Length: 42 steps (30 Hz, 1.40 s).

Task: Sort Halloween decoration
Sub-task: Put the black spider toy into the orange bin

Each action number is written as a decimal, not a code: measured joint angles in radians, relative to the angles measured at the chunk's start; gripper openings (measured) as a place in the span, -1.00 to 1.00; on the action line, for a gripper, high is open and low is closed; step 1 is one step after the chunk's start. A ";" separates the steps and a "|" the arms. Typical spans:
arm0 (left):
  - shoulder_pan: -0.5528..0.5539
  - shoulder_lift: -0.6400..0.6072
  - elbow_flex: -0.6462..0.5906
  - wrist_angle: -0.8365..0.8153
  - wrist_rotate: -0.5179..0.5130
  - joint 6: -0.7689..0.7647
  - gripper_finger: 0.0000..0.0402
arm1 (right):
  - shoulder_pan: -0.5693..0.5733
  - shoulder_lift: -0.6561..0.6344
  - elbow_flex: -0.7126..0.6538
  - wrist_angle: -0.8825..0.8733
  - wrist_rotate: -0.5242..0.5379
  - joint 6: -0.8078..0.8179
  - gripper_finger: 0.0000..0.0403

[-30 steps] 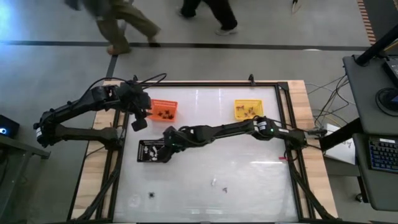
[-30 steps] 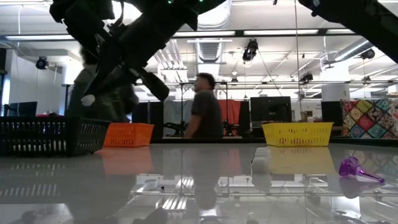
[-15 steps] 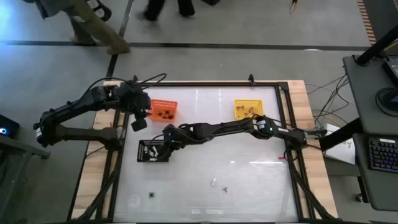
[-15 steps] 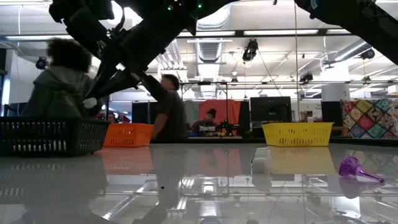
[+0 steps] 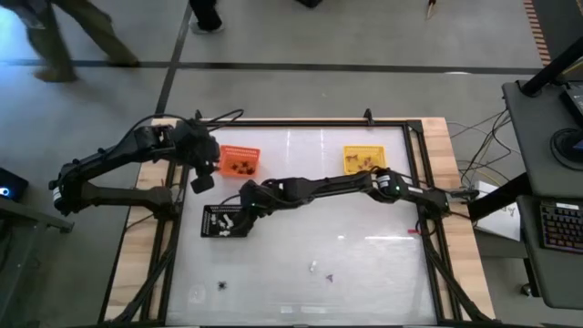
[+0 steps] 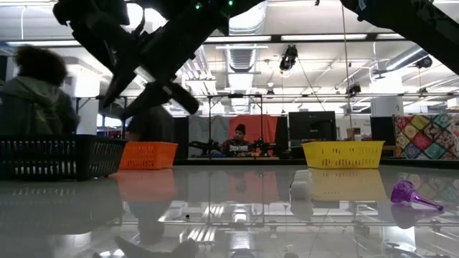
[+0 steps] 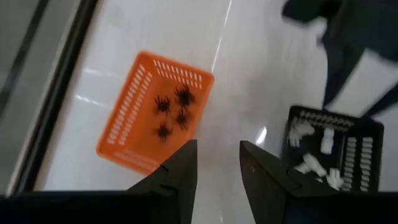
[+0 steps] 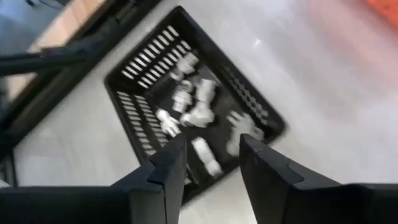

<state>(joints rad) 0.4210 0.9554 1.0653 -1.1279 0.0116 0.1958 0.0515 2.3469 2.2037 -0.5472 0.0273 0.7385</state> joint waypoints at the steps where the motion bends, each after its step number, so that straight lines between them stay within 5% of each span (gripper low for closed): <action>1: 0.000 0.000 0.000 -0.018 0.001 -0.006 -0.49 | -0.003 -0.007 0.012 -0.043 0.000 -0.011 -0.31; 7: -0.003 0.000 0.000 -0.122 0.143 -0.073 -0.49 | -0.020 -0.024 0.132 -0.465 0.037 -0.112 -0.27; 11: -0.019 -0.003 0.000 -0.140 0.266 -0.154 -0.49 | -0.028 -0.043 0.143 -0.740 0.173 -0.138 -0.26; 16: -0.073 -0.002 0.000 -0.157 0.289 -0.291 -0.49 | -0.044 -0.084 0.143 -1.028 0.340 -0.089 -0.26; 30: -0.126 0.079 -0.001 -0.201 0.295 -0.530 -0.43 | -0.049 -0.234 0.119 -1.020 0.427 -0.135 -0.26; 42: -0.126 0.212 -0.002 -0.152 0.272 -0.537 -0.39 | -0.049 -0.238 0.092 -1.019 0.442 -0.217 -0.26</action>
<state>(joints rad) 0.2951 1.1677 1.0637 -1.2804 0.2838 -0.3413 0.0021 2.1094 2.2954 -1.5661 0.4696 0.5218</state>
